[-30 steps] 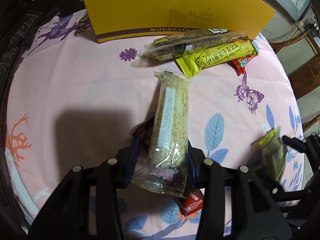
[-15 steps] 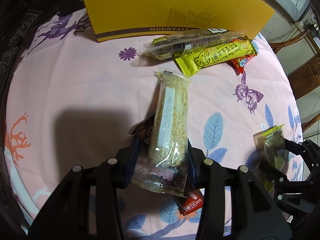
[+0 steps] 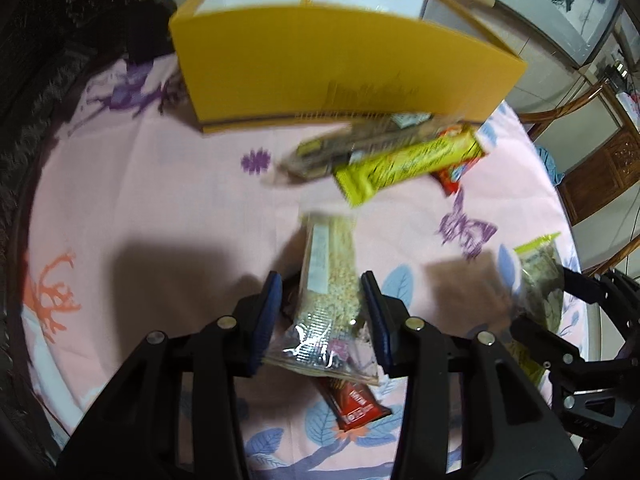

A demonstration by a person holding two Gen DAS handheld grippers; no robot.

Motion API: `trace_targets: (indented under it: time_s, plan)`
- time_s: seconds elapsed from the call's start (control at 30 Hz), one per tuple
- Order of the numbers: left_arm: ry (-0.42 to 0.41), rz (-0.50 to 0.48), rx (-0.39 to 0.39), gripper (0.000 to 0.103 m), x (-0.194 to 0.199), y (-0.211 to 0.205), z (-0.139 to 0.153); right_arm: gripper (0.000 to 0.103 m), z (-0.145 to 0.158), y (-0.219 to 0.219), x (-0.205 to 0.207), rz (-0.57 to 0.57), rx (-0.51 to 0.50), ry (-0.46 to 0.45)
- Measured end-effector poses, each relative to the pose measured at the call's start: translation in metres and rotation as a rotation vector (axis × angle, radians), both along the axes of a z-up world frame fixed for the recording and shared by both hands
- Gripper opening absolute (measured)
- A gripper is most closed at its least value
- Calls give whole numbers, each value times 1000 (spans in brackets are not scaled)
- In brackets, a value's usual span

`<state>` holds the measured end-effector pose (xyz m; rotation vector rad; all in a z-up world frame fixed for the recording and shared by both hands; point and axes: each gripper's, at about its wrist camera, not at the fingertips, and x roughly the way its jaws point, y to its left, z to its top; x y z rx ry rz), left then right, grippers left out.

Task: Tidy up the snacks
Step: 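Grasp the green pea packet with the right tool while the left tool grasps the clear sesame bar, then carry the pea packet and sesame bar over the box and open both tools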

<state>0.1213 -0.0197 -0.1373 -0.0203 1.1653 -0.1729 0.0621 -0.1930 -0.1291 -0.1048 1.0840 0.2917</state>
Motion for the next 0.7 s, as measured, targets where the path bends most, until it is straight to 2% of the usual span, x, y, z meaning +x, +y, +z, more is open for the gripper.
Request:
trace_targets:
  time_s: [0.17,0.23,0.4,0.7]
  plan:
    - [33,-8,6,36,4,-5,-2,64,13,3,16,0,12,-33]
    - [54,-4,9,29,3,-3,-9,64,16,3,20,1,18,-41]
    - [50,10,1,28,-1,-1,-13,64,19,5,23,0,23,-49]
    - [-49,34,-36,28,4,5,33,64,25,6,28,0,44,-68]
